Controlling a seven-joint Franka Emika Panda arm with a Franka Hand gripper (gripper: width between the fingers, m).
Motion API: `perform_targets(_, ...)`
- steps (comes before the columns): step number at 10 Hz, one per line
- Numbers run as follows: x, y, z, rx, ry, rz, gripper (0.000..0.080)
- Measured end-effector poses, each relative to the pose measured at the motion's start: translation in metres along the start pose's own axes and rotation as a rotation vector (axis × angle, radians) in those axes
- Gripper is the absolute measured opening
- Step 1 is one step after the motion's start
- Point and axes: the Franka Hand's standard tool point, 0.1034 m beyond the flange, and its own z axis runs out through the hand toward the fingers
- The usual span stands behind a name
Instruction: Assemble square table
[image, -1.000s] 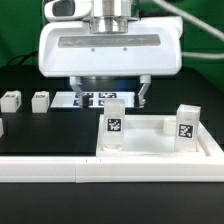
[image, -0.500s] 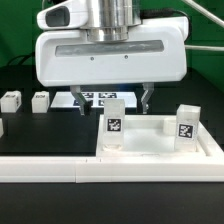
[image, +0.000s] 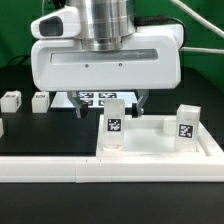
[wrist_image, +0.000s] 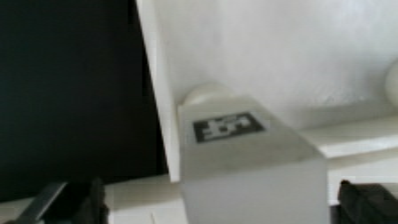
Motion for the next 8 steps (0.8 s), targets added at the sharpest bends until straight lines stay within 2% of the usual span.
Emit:
perform_targets(1,-0.0009,0.0004,0.001,-0.001,-0.002,0.001,0.0616)
perform_targets(2,-0.0009,0.0005,0.0011,-0.001,-0.002,0.001,0.0616)
perform_targets(3,-0.001,0.0006,0.0012,-0.001,-0.003,0.001,0.0422)
perform_targets(4,-0.0011,0.0005,0.0013,-0.001,-0.003,0.001,0.0422)
perform_targets(5,-0.0011,0.0006,0.0014,-0.001,-0.003,0.001,0.029)
perform_targets(8,-0.0007,-0.0001,0.0019,0.0,0.0,0.065,0.0291)
